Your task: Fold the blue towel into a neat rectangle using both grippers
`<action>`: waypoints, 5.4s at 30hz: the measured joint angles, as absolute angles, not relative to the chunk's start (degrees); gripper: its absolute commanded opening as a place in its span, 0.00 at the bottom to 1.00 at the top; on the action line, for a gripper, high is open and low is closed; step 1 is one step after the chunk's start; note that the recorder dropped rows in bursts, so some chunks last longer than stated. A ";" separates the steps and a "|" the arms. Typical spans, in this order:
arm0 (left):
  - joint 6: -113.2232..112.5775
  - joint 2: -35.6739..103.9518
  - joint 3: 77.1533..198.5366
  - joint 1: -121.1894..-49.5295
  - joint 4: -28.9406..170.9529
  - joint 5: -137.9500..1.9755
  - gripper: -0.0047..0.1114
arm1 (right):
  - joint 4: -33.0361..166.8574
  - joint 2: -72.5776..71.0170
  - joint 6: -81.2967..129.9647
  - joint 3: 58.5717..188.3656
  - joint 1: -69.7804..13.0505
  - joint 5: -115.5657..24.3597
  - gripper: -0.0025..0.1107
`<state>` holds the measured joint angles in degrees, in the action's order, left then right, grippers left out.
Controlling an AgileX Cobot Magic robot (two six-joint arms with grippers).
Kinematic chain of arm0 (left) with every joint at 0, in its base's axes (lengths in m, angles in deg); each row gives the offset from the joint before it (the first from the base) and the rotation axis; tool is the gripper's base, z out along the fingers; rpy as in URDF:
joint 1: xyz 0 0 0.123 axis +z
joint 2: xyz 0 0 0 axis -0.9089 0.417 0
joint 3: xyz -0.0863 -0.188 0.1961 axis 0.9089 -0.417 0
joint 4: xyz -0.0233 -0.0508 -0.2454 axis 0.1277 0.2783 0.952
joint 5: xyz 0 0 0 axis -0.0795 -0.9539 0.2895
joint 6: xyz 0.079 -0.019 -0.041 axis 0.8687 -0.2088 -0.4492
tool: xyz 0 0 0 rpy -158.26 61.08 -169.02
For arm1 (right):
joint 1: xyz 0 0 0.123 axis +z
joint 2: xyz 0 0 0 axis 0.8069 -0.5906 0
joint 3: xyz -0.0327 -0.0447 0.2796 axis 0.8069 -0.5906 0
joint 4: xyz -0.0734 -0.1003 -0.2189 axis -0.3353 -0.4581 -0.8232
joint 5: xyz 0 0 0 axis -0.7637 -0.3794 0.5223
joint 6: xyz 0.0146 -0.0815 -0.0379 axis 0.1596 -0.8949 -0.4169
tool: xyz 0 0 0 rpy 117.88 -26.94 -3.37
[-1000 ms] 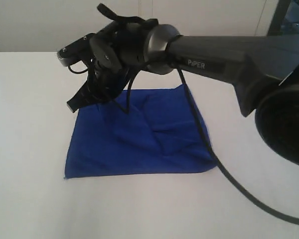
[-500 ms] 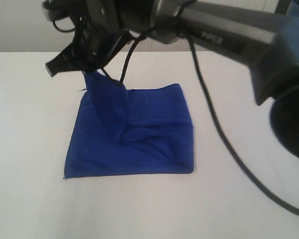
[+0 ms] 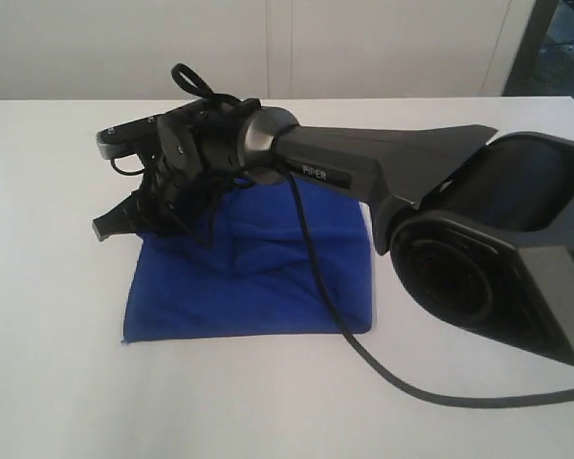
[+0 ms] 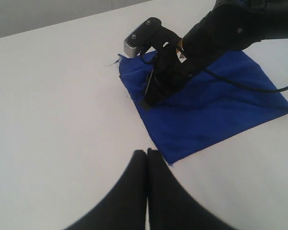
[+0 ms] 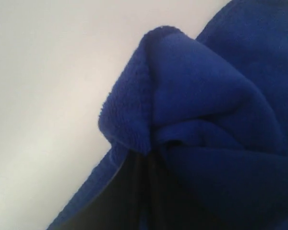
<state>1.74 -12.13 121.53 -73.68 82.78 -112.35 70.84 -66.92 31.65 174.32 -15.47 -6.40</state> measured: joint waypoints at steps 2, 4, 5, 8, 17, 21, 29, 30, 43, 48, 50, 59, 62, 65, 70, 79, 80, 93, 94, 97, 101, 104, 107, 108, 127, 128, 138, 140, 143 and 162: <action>1.74 -12.13 121.53 -73.68 82.78 -112.35 0.04 | 71.20 -67.18 31.25 174.32 -15.47 -6.37 0.02; 1.74 -12.13 121.53 -73.68 82.78 -112.35 0.04 | 71.30 -67.45 31.01 174.32 -15.47 -6.37 0.06; 1.74 -12.13 121.53 -73.68 82.78 -112.35 0.04 | 71.38 -67.55 30.99 174.32 -15.47 -6.37 0.08; 1.74 -12.13 121.53 -73.68 82.78 -112.35 0.04 | 71.80 -67.55 30.88 174.32 -15.47 -6.37 0.15; 1.74 -12.13 121.53 -73.68 82.78 -112.35 0.04 | 71.78 -64.22 30.88 174.32 -15.47 -4.87 0.22; 1.74 -12.13 121.53 -73.68 82.78 -112.35 0.04 | 71.46 -61.93 30.88 174.32 -15.47 -2.05 0.24; 1.74 -12.13 121.53 -73.68 82.78 -112.35 0.04 | 67.92 -56.85 27.61 174.32 -16.24 7.07 0.21; 1.74 -12.13 121.53 -73.68 82.78 -112.35 0.04 | 66.17 -56.41 26.62 174.32 -16.88 9.07 0.18; 1.74 -12.13 121.53 -73.68 82.78 -112.35 0.04 | 59.72 -59.89 22.86 170.96 -30.71 15.96 0.02; 1.74 -12.13 121.53 -73.68 82.78 -112.35 0.04 | 59.72 -61.60 22.70 170.59 -34.24 7.77 0.02; 1.74 -12.13 121.53 -73.68 82.78 -112.35 0.04 | 59.72 -62.55 22.70 170.59 -34.96 4.91 0.02; 1.74 -12.13 121.53 -73.68 82.78 -112.35 0.04 | 54.92 -67.47 27.81 171.06 -39.04 4.42 0.02; 1.74 -12.13 121.53 -73.68 82.78 -112.35 0.04 | 51.64 -66.98 28.89 171.26 -41.10 16.89 0.02; 1.74 -12.13 121.53 -73.68 82.78 -112.35 0.04 | 50.14 -66.30 28.38 170.34 -41.44 21.68 0.02; 1.74 -12.13 121.53 -73.68 82.78 -112.35 0.04 | 53.97 -60.26 28.13 162.59 -41.48 23.97 0.02; 1.74 -12.13 121.53 -73.68 82.78 -112.35 0.04 | 54.24 -48.09 25.72 156.97 -41.48 15.30 0.02; 1.74 -12.13 121.53 -73.68 82.78 -112.35 0.04 | 54.24 -48.49 25.72 156.37 -41.48 12.61 0.02; 1.74 -12.13 121.53 -73.68 82.78 -112.35 0.04 | 47.32 -57.03 34.45 151.60 -44.43 4.79 0.02; 1.74 -12.13 121.53 -73.68 82.78 -112.35 0.04 | 47.07 -57.03 34.45 151.60 -44.60 6.30 0.02; 1.74 -12.13 121.53 -73.68 82.78 -112.35 0.04 | 46.74 -56.79 34.45 151.60 -44.71 13.04 0.02; 1.74 -12.13 121.53 -73.68 82.78 -112.35 0.04 | 48.92 -55.48 32.64 151.02 -44.84 22.09 0.02; 1.74 -12.13 121.53 -73.68 82.78 -112.35 0.04 | 50.53 -53.35 30.83 149.19 -44.84 23.22 0.02; 1.74 -12.13 121.53 -73.68 82.78 -112.35 0.04 | 52.07 -50.64 29.76 145.24 -44.84 23.78 0.02; 1.74 -12.13 121.53 -73.68 82.78 -112.35 0.04 | 52.37 -49.61 29.44 143.93 -44.84 24.07 0.02; 1.74 -12.13 121.53 -73.68 82.78 -112.35 0.04 | 49.91 -41.22 30.53 141.33 -45.09 1.80 0.02; 1.74 -12.13 121.53 -73.68 82.78 -112.35 0.04 | 49.91 -42.28 30.95 141.33 -45.33 0.57 0.02; 1.74 -12.13 121.53 -73.68 82.78 -112.35 0.04 | 63.43 -45.55 26.18 141.33 -52.40 -3.62 0.02; 1.74 -12.13 121.53 -73.68 82.78 -112.35 0.04 | 64.97 -45.55 25.03 141.33 -53.28 -3.62 0.02; 1.74 -12.13 121.53 -73.68 82.78 -112.35 0.04 | 65.79 -45.67 23.53 141.23 -53.53 -3.62 0.02; 1.74 -12.13 121.53 -73.68 82.78 -112.35 0.04 | 57.98 -46.29 28.63 132.91 -53.66 -0.51 0.02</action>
<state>1.74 -12.13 121.53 -73.68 82.78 -112.35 57.98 -46.29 28.63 132.91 -53.66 -0.51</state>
